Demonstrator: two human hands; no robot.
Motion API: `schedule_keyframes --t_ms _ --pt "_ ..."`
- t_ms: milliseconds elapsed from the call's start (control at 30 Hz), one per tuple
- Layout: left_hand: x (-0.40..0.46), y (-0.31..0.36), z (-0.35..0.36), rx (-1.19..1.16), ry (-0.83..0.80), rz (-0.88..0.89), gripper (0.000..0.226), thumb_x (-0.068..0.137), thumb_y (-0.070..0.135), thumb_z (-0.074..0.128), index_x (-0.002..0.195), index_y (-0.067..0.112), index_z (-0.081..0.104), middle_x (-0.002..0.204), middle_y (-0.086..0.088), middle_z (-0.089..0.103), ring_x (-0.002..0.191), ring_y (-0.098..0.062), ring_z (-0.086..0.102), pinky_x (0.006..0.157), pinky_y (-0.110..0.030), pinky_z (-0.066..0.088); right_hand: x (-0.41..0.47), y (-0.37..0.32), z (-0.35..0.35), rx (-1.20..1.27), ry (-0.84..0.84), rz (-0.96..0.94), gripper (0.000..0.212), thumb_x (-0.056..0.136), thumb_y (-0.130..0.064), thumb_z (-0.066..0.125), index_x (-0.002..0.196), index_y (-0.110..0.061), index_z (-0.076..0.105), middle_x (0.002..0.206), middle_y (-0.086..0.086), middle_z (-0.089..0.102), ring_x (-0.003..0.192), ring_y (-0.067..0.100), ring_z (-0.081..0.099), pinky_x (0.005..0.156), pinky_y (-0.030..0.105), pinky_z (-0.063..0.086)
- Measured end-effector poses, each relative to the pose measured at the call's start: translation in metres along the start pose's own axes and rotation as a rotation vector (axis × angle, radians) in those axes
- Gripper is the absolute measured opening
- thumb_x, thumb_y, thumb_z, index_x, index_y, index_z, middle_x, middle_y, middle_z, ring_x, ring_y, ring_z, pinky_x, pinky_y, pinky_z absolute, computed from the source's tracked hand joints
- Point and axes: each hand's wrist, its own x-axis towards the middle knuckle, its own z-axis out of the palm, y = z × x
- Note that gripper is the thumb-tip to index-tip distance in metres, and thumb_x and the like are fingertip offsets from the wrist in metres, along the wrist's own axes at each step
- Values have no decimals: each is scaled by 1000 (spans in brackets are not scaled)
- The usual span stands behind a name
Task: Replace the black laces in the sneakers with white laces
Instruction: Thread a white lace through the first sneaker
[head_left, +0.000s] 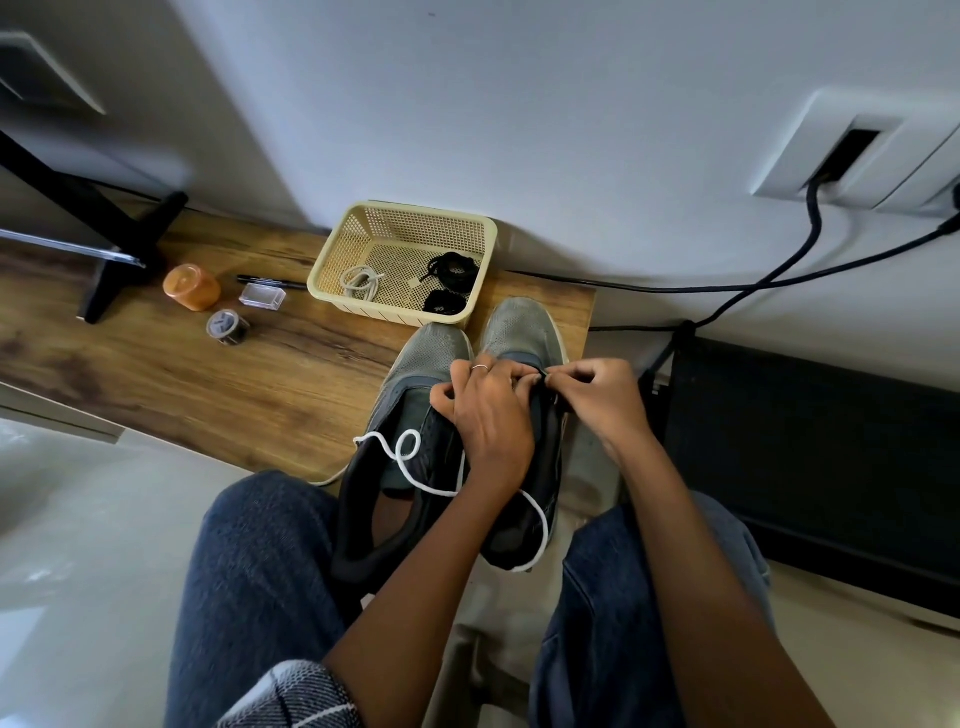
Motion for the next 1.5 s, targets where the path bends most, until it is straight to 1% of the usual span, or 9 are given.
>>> schedule_keyframes --t_ms 233,467,567,667,800,1033,1233,1333,1500 --pt "0 0 2 -41 -10 -77 13 91 37 61 94 29 71 101 8 64 107 -14 44 91 -34 16 0 0 -1 9 0 1 12 82 -11 66 81 -20 75 80 -7 71 80 5 65 73 20 51" --pt "-1 -1 2 -29 -13 -78 13 91 39 59 95 30 70 102 9 63 107 -13 44 92 -34 16 -1 0 1 24 14 3 18 81 -9 66 73 -24 72 77 -6 71 79 8 67 73 24 54" --pt "-1 -1 2 -42 -9 -77 13 92 38 59 94 31 70 101 9 63 107 -13 44 92 -33 16 -2 -1 1 28 26 7 17 81 -9 66 74 -23 73 76 -6 70 78 8 66 71 22 52" --pt "-1 1 2 -41 -2 -81 13 91 38 60 93 30 70 99 9 64 106 -13 45 91 -33 16 -2 -1 3 46 53 23 14 81 -9 66 76 -20 74 77 -3 71 79 10 67 72 26 53" --pt "-1 0 4 -24 13 -47 12 89 36 63 91 28 71 97 7 64 103 -15 46 92 -36 20 -3 0 4 59 66 35 17 81 -10 67 71 -23 72 75 -3 71 78 11 67 74 30 55" --pt "0 0 3 20 -24 8 14 92 35 60 95 27 71 96 8 63 102 -14 45 94 -38 26 -5 0 4 37 54 18 17 82 -11 66 73 -24 72 77 -7 70 80 8 66 74 26 53" --pt "1 2 -3 3 -35 48 12 91 30 62 95 27 73 94 7 67 103 -16 48 90 -37 23 -7 -1 2 11 29 -13 16 82 -11 67 74 -24 72 76 -9 70 77 4 65 71 21 52" --pt "2 3 -9 35 -57 94 14 92 27 62 96 28 74 92 6 69 105 -17 48 93 -39 23 -9 -2 3 -12 51 -38 12 82 -12 67 76 -21 73 76 -7 71 74 5 65 65 19 49" --pt "4 5 -13 111 -99 85 15 95 30 56 101 29 70 89 5 68 110 -15 44 95 -34 16 -10 -2 3 -11 44 -41 16 80 -14 68 70 -25 72 75 -8 71 76 6 66 72 27 53"
